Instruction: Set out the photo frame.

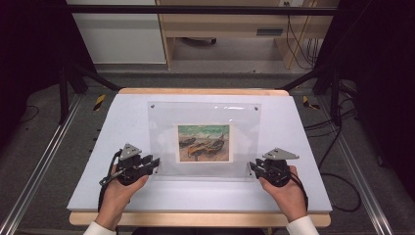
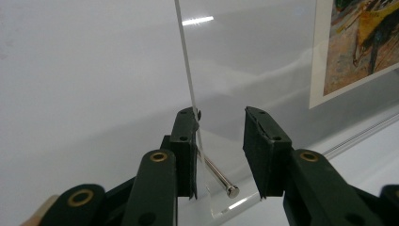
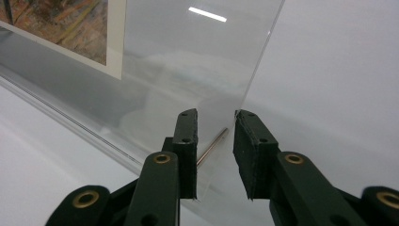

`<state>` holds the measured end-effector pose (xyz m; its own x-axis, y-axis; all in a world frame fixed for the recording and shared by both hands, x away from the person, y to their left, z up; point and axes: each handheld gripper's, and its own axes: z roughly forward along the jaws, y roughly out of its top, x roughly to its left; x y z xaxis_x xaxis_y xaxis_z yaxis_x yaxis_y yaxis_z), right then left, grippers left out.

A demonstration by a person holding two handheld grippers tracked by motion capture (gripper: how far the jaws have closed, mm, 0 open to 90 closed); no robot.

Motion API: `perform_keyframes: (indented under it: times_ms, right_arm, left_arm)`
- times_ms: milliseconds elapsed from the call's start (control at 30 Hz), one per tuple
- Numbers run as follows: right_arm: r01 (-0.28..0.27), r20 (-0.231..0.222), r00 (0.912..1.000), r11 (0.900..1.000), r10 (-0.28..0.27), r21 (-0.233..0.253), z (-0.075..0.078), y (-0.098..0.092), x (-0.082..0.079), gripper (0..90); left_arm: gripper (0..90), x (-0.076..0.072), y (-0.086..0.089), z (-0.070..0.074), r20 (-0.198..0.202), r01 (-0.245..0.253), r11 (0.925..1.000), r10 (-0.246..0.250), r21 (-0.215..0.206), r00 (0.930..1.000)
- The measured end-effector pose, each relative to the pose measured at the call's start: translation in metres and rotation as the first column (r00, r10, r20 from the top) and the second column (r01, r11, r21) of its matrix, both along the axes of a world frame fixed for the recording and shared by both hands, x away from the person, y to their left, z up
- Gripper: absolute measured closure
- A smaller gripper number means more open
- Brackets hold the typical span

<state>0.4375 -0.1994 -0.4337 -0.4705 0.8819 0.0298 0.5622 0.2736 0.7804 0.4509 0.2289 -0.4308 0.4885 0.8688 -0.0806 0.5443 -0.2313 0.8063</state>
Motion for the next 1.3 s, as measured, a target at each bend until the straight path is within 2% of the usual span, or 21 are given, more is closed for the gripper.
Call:
perform_keyframes:
  times_ms: [33, 1300]
  right_arm:
    - [-0.001, 0.000, 1.0000, 1.000, 0.001, 0.000, 0.000, 0.000, 0.000, 71.0]
    - [-0.007, -0.011, 0.9999, 1.000, 0.007, -0.004, -0.003, 0.000, -0.008, 70.6]
  left_arm:
    - [64.7, -0.002, -0.002, 0.000, -0.025, -0.001, 0.9996, 0.000, -0.027, 0.9997]
    - [65.2, -0.013, -0.001, -0.005, -0.022, 0.004, 0.9996, -0.005, -0.029, 0.9998]
